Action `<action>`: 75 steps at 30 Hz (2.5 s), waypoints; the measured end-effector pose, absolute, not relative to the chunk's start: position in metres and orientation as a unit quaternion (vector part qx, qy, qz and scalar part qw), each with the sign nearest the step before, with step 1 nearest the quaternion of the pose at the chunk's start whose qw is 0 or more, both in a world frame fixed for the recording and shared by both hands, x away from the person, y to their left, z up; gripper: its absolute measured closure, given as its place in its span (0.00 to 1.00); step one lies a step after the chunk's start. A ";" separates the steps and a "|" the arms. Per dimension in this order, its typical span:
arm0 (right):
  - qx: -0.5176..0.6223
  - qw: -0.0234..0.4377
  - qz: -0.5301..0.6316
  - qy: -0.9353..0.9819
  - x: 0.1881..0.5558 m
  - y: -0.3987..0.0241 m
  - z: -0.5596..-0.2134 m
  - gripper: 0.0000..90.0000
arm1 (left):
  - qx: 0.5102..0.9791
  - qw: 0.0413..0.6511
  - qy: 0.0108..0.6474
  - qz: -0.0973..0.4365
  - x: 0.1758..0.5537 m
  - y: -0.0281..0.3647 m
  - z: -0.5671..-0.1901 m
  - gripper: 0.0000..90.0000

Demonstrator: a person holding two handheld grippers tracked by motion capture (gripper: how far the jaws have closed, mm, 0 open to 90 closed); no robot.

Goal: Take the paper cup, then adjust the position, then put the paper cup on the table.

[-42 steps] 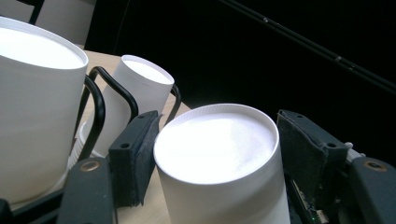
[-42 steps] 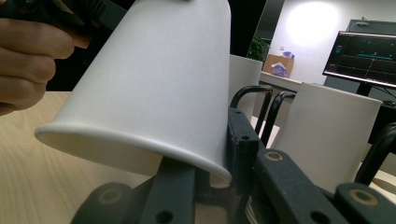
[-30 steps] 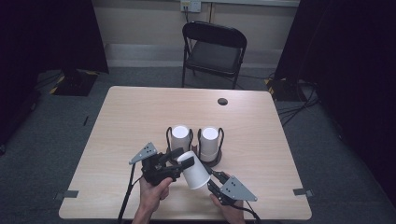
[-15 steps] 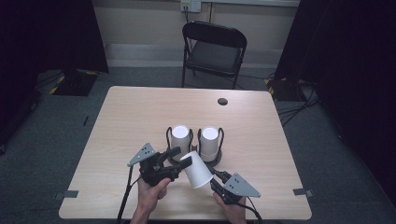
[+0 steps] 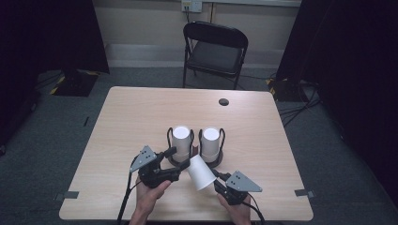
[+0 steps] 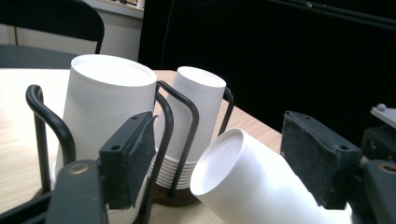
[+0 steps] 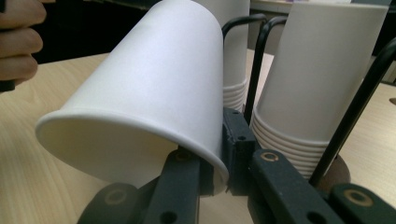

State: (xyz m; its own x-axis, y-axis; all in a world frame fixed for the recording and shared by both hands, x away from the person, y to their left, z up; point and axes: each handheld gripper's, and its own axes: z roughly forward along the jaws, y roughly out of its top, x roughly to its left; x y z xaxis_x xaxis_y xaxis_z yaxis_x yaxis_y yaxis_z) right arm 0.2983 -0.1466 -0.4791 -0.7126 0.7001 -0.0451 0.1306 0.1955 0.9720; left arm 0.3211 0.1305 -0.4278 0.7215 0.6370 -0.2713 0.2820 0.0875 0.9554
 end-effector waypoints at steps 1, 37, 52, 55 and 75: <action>0.284 0.248 0.564 0.735 0.299 -0.147 -0.479 0.94 | 0.663 0.650 0.343 0.143 0.320 0.131 -0.428 0.26; 0.276 0.144 0.439 0.843 0.322 -0.157 -0.456 0.94 | 0.772 0.568 0.192 0.210 0.313 0.124 -0.440 0.18; 0.249 0.076 0.389 0.884 0.333 -0.157 -0.446 0.94 | 0.823 0.528 0.096 0.186 0.301 0.105 -0.455 0.21; 0.239 0.065 0.377 0.892 0.333 -0.154 -0.446 0.94 | 0.833 0.508 0.088 0.203 0.297 0.099 -0.459 0.20; 0.237 0.053 0.364 0.899 0.339 -0.157 -0.439 0.95 | 0.851 0.460 0.022 0.254 0.287 0.067 -0.466 0.17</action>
